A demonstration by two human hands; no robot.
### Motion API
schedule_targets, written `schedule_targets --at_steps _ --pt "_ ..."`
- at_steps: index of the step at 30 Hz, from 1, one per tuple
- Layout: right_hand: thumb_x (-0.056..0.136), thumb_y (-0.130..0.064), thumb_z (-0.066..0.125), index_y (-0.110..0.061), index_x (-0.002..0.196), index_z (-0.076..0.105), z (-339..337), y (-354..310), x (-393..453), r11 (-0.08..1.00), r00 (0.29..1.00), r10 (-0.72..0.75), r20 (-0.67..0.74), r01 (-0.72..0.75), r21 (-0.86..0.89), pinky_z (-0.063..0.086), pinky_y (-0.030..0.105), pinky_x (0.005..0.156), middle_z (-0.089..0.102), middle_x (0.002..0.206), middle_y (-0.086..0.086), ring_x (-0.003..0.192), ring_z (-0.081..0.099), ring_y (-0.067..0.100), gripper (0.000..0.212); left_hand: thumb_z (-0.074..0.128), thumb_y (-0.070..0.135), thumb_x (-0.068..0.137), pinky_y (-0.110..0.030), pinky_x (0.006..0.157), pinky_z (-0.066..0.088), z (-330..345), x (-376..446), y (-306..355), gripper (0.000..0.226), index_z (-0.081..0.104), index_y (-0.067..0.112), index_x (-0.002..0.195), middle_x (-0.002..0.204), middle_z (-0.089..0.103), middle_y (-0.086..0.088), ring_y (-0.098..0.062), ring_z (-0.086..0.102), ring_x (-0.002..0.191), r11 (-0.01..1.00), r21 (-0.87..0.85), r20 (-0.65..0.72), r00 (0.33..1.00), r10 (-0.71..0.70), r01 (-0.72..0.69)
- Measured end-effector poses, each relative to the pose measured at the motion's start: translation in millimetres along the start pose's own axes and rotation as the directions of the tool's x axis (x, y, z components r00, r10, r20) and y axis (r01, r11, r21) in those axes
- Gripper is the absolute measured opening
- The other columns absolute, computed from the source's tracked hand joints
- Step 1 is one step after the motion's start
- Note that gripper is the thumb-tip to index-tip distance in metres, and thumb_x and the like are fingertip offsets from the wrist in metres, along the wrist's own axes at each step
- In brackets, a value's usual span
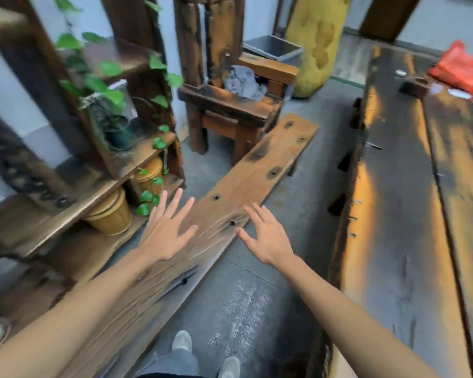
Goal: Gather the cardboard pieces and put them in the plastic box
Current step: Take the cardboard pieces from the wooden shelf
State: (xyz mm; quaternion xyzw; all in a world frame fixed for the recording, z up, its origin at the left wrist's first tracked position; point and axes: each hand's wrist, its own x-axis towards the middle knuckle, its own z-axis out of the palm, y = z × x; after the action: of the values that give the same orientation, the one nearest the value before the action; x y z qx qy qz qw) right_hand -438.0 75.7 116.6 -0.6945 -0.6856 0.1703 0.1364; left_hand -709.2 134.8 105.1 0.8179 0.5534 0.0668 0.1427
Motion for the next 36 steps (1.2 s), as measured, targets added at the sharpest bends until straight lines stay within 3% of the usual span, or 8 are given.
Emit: schedule_targets --at_steps 7,13,20,26,29,32,36 --pt "0.098 -0.058 0.047 -0.025 0.157 0.033 0.5 -93.4 63.5 0.970 0.969 -0.243 0.043 0.244 -0.001 0.024 0.037 0.121 0.027 0.167 0.004 0.155 0.020 0.023 0.069 0.044 0.056 0.099 -0.061 0.123 0.016 -45.0 -56.1 -70.1 0.074 0.012 0.032 0.162 0.172 -0.009 -0.002 -0.038 -0.014 0.156 0.972 -0.017 -0.107 0.967 -0.233 0.233" --pt "0.098 -0.057 0.048 -0.027 0.157 0.033 9.2 -198.7 114.9 0.915 0.914 -0.403 0.046 0.402 0.037 0.026 0.041 0.120 0.028 0.167 0.003 0.154 0.022 0.024 0.068 0.047 0.054 0.098 -0.064 0.121 0.013 -106.4 -93.5 -147.5 0.075 0.013 0.033 0.162 0.171 -0.010 0.003 -0.033 -0.017 0.155 0.937 -0.030 -0.253 0.904 -0.345 0.349" --pt "0.100 -0.048 0.050 -0.018 0.158 0.030 13.5 -322.6 171.5 0.849 0.846 -0.524 0.102 0.508 0.144 0.022 0.040 0.124 0.030 0.166 0.007 0.154 0.022 0.021 0.069 0.048 0.046 0.100 -0.060 0.124 0.010 -214.2 -110.7 -222.3 0.074 0.011 0.031 0.162 0.172 -0.008 0.001 -0.033 -0.015 0.156 0.904 -0.012 -0.435 0.812 -0.390 0.427" --pt "0.098 -0.038 0.056 -0.014 0.157 0.031 -1.3 -407.8 224.8 0.831 0.828 -0.553 0.097 0.538 0.143 0.028 0.038 0.120 0.035 0.163 0.007 0.149 0.033 0.023 0.068 0.055 0.032 0.098 -0.055 0.125 0.017 -305.9 -96.1 -271.8 0.079 0.010 0.027 0.163 0.172 -0.009 -0.002 -0.030 -0.008 0.158 0.924 -0.067 -0.514 0.781 -0.356 0.377" --pt "0.098 -0.036 0.056 -0.013 0.157 0.030 -13.2 -441.6 256.3 0.842 0.840 -0.535 0.091 0.521 0.144 0.030 0.039 0.118 0.037 0.162 0.009 0.147 0.036 0.027 0.068 0.056 0.029 0.097 -0.048 0.121 0.024 -349.4 -75.6 -293.2 0.078 0.012 0.028 0.162 0.173 0.000 -0.003 -0.030 0.010 0.157 0.919 -0.184 -0.544 0.742 -0.392 0.350" --pt "0.099 -0.036 0.056 -0.014 0.156 0.032 -29.4 -475.8 293.1 0.855 0.865 -0.499 0.048 0.483 0.188 0.037 0.041 0.114 0.044 0.156 0.013 0.141 0.045 0.031 0.066 0.058 0.031 0.096 -0.043 0.119 0.027 -390.0 -43.7 -313.5 0.081 0.013 0.023 0.162 0.168 0.023 -0.012 -0.032 0.027 0.152 0.854 -0.377 -0.528 0.674 -0.517 0.360" --pt "0.101 -0.038 0.050 -0.013 0.153 0.035 -49.3 -523.1 349.5 0.860 0.905 -0.426 -0.009 0.408 0.307 0.038 0.039 0.114 0.052 0.149 0.014 0.137 0.049 0.032 0.060 0.060 0.039 0.091 -0.044 0.118 0.037 -435.0 10.1 -343.4 0.083 0.018 0.021 0.161 0.155 0.046 -0.011 -0.031 0.049 0.136 0.587 -0.764 -0.341 0.605 -0.720 0.267"
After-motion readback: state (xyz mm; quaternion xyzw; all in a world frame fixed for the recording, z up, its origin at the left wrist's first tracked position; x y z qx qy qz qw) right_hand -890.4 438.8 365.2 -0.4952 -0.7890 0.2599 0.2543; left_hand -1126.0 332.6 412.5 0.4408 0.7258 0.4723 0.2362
